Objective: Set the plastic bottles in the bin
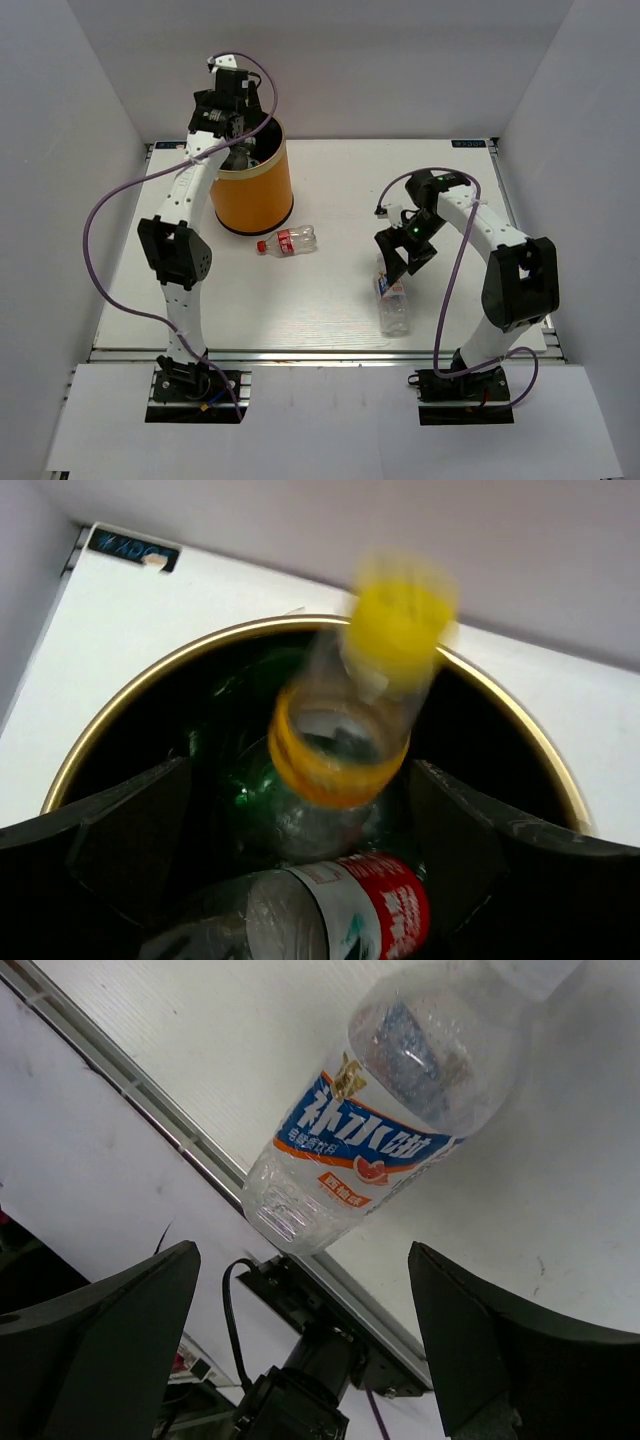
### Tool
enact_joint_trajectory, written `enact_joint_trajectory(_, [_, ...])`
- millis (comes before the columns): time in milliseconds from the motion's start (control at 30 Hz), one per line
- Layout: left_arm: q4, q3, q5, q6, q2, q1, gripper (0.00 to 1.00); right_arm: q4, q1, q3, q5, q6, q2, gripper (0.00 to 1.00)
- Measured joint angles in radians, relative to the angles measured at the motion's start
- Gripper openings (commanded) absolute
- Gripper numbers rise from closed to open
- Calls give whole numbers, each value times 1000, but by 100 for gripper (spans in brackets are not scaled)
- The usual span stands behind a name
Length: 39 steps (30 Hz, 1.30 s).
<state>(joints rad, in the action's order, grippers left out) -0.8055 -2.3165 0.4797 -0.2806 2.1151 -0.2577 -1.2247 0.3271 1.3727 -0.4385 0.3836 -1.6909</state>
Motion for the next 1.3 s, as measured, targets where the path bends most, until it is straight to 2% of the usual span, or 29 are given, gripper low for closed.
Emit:
enact_joint_trajectory(133, [47,80,-84,29,-96,-22,100,15,19,-33,30,-34,-14,90])
enact_joint_trajectory(433, [150,597,-446,125,-593,-140,100,137,81,-43,92,-164,-127,90])
enact_joint_trajectory(567, [143,834,-514,137,-744,-193,100,203,106,-48,159,-253,-170,90])
enact_joint_trajectory(700, [99,965,-529,141,-782,-225,100,264,123,-90,242,-313,-177,90])
enact_joint_trajectory(800, [68,1011,-530,147,-782,-251,100,286,128,-115,281,-327,-185,71])
enact_joint_trajectory(833, [58,1021,-529,150,-782,-264,100,288,128,-119,283,-330,-187,61])
enact_joint_trajectory(867, [50,1029,-529,153,-783,-274,100,285,128,-119,282,-333,-187,35])
enact_joint_trajectory(967, [40,1035,-531,164,-784,-297,100,284,124,-115,256,-303,-187,4])
enact_joint_trajectory(1000, [45,1040,-537,169,-784,-304,100,278,122,-108,235,-282,-188,0])
enact_joint_trajectory(1100, [59,1079,-566,180,-780,-328,100,188,114,34,142,-170,-222,0])
enact_joint_trajectory(1167, [70,1125,-570,184,-770,-346,100,140,111,221,99,-98,-261,0])
enact_joint_trajectory(1300, [72,1213,-550,185,-732,-385,100,164,109,687,63,-5,-344,0])
